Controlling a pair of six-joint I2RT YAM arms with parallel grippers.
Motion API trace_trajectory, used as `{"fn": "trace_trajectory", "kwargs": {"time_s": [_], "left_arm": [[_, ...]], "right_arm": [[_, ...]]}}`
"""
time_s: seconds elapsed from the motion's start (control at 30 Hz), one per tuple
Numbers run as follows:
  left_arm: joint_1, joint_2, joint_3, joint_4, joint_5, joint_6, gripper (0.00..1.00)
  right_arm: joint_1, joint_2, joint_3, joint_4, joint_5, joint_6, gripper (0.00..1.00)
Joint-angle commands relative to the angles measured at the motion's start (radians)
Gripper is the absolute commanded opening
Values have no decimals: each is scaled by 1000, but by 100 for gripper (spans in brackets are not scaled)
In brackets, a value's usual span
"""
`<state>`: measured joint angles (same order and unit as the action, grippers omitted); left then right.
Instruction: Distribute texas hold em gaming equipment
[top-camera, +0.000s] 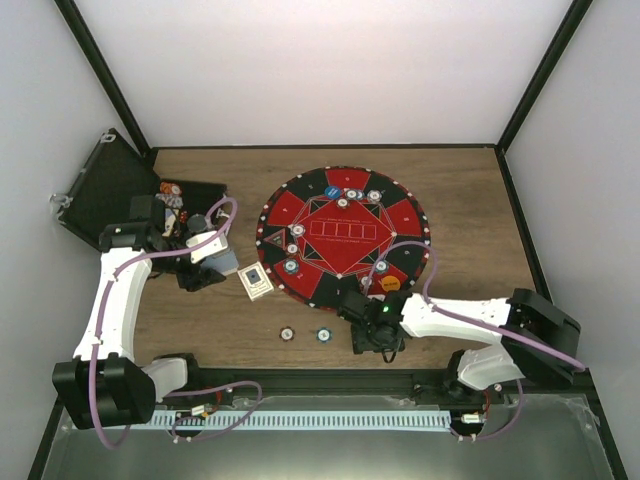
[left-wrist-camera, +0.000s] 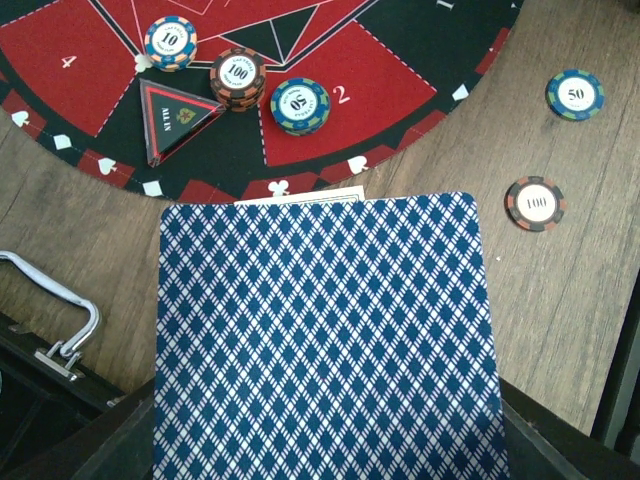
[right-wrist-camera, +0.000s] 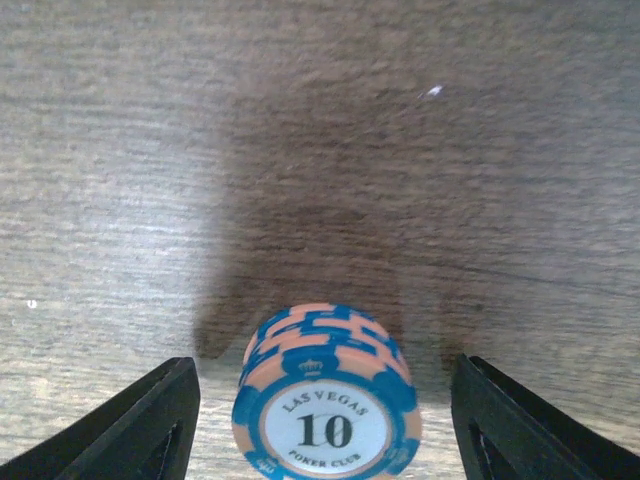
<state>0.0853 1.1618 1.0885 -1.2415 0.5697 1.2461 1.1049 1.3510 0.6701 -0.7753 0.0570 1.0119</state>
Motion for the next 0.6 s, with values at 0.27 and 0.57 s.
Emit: {"fn": "trace_trajectory", "kwargs": {"time_s": [0.27,0.57], "left_arm": [[4,-4,21,-13,50,35,11],[4,-6,20,-10,39,29,11]], "right_arm": [[32,11,4,4,1,23,65],[32,-13,-9,-17,8,26,63]]}}
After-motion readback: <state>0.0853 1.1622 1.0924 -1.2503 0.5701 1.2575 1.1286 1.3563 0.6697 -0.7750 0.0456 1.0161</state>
